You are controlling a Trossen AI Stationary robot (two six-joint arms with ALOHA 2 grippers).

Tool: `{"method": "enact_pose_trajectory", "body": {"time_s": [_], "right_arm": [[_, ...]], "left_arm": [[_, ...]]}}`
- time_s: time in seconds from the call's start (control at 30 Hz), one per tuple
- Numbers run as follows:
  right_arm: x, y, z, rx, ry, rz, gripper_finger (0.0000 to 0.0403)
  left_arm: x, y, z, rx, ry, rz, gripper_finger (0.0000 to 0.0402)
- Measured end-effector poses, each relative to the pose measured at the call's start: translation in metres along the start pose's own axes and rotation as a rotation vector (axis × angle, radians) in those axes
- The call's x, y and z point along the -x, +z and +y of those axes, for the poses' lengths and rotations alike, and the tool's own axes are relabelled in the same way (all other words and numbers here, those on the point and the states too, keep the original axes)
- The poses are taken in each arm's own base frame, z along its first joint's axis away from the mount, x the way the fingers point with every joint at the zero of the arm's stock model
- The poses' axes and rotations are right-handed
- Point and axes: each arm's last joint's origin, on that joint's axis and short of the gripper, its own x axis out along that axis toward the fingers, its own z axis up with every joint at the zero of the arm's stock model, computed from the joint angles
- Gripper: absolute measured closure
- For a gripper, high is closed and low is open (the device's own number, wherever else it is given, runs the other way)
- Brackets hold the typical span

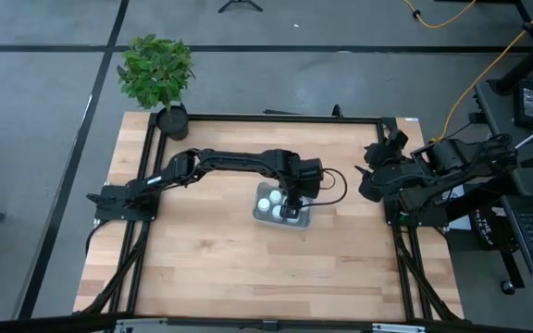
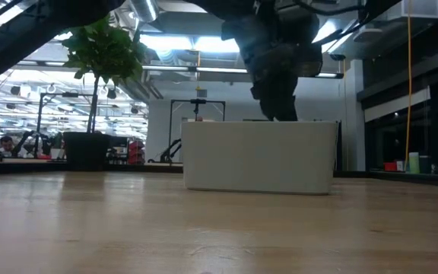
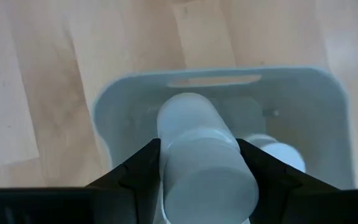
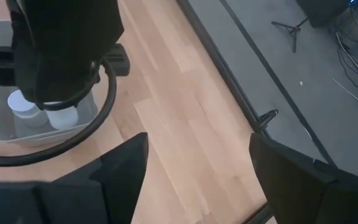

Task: Pick and place pill bottles into a basket
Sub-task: Put the white pill bottle into the gray bin

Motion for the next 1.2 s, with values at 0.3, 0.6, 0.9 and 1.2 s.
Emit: {"method": "enact_pose_trajectory", "body": {"time_s": [0.3, 0.6, 0.9, 1.2], "right_arm": [[0.0, 0.0, 0.0, 0.022, 0.0, 0.0, 0.0122], [0.0, 0.0, 0.0, 0.029, 0.0, 0.0, 0.0122], [0.0, 0.0, 0.0, 0.03, 0.0, 0.0, 0.0122], [0.0, 0.0, 0.0, 0.029, 0.0, 0.0, 0.0122]], "left_arm": [[-0.008, -0.003, 0.004, 0.017, -0.022, 0.015, 0.0232], [-0.018, -0.007, 0.005, 0.02, -0.032, 0.052, 0.0232], [-0.024, -0.012, 0.006, 0.035, -0.039, 0.095, 0.0232], [-0.023, -0.012, 0.006, 0.037, -0.032, 0.093, 0.0185]]}}
